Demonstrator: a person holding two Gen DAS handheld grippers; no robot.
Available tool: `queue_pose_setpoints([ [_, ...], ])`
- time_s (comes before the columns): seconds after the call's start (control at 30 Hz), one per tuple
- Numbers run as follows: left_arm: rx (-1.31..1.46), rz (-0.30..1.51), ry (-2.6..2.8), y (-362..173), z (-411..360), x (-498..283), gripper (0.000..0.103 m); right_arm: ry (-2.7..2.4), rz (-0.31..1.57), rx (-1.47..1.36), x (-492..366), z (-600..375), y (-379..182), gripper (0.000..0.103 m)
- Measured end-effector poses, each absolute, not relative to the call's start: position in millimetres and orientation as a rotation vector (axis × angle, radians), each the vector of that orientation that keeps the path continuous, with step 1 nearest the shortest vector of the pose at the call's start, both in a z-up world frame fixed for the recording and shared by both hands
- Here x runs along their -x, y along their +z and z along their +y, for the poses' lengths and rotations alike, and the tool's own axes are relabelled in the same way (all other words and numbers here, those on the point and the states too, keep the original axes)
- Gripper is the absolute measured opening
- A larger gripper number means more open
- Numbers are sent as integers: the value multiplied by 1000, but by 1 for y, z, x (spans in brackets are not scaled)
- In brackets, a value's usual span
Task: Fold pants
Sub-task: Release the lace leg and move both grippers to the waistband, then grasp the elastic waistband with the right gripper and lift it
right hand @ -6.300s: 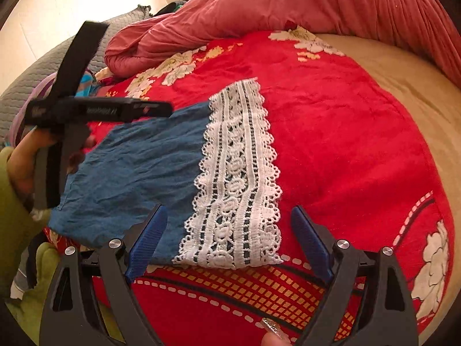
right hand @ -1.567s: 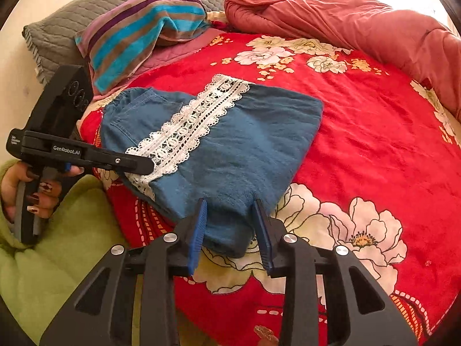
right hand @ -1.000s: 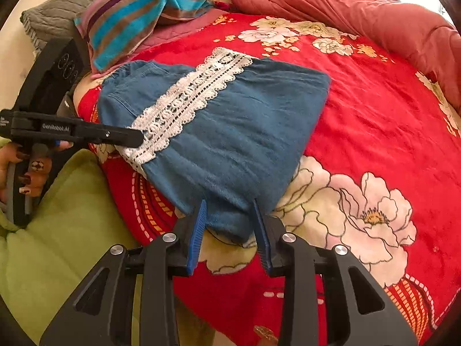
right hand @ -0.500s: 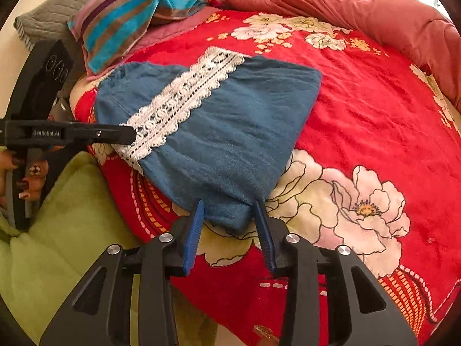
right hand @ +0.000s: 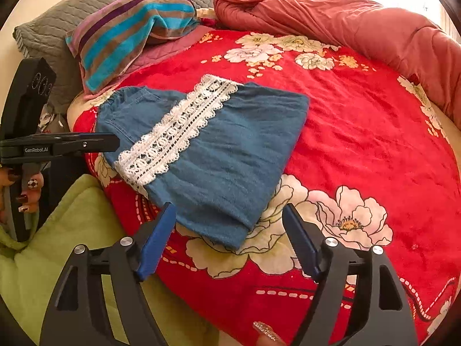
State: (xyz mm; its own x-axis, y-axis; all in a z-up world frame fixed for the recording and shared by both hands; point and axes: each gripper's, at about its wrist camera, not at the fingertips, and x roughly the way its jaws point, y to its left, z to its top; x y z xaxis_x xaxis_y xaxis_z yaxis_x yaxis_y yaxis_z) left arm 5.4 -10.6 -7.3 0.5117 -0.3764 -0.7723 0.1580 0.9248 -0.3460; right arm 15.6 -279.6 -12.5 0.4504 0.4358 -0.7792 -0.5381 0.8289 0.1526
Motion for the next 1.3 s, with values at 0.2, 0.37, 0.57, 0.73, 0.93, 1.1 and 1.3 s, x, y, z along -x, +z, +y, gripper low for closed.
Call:
queue_pose_setpoints([
  [0.2,214,951,-279,1,-3,0,59,619,898,112,-18,-268,-2,88],
  [0.37,202,925,-242,6,6,4,72,628,871,125,-18,-260,8,88],
  [0.57,198,892,-189,12,22,9,77,635,817,138,-22,-248,29,96],
  [0.73,212,872,-152,15,36,12,81,664,781,160,-29,-232,44,96],
  [0.93,235,862,-134,15,48,15,86,725,761,162,-40,-207,59,96],
  [1.1,252,858,-110,13,59,15,88,765,757,177,-51,-181,67,96],
  [1.3,292,870,-81,4,77,10,89,804,771,216,-67,-150,68,96],
])
